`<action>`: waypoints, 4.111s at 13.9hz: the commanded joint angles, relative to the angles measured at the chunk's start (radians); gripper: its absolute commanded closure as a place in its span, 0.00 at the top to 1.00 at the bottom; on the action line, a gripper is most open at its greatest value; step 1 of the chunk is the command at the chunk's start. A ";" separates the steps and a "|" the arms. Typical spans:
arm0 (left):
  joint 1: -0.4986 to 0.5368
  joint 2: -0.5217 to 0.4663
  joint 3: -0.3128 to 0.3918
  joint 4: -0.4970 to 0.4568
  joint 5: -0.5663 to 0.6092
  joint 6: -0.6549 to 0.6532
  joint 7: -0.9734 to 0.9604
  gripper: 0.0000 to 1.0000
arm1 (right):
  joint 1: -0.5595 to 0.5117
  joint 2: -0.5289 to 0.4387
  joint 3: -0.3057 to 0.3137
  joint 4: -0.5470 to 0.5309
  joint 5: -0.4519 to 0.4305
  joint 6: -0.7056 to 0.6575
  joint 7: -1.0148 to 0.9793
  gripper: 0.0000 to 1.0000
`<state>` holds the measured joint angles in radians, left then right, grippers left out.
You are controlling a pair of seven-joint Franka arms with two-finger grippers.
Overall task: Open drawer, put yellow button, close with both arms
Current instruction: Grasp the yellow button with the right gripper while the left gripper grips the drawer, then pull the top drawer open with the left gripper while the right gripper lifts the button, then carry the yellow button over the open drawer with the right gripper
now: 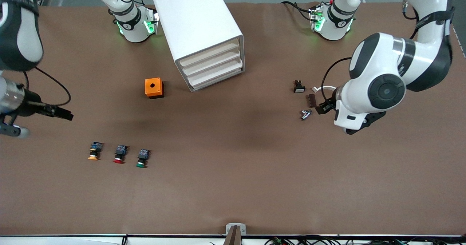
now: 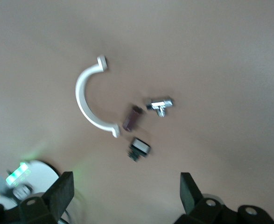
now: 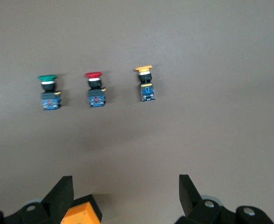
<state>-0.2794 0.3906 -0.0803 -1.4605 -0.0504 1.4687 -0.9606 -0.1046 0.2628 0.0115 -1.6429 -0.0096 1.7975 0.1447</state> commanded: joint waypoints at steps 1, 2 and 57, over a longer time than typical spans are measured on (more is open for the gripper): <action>-0.014 0.054 0.002 0.037 -0.080 -0.024 -0.169 1.00 | -0.026 0.128 0.010 0.023 -0.016 0.069 -0.008 1.00; -0.038 0.079 0.002 0.037 -0.109 -0.022 -0.244 1.00 | -0.032 0.171 0.008 0.023 -0.018 0.103 -0.010 1.00; -0.043 0.386 0.057 0.167 -1.102 0.065 -1.259 0.99 | 0.463 -0.096 0.064 0.075 0.278 -0.142 0.880 0.00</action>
<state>-0.3709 0.7876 -0.0197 -1.3171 -1.1662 1.5396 -2.2428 0.3214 0.1838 0.0857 -1.5778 0.2456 1.6540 0.9513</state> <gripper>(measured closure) 0.207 0.665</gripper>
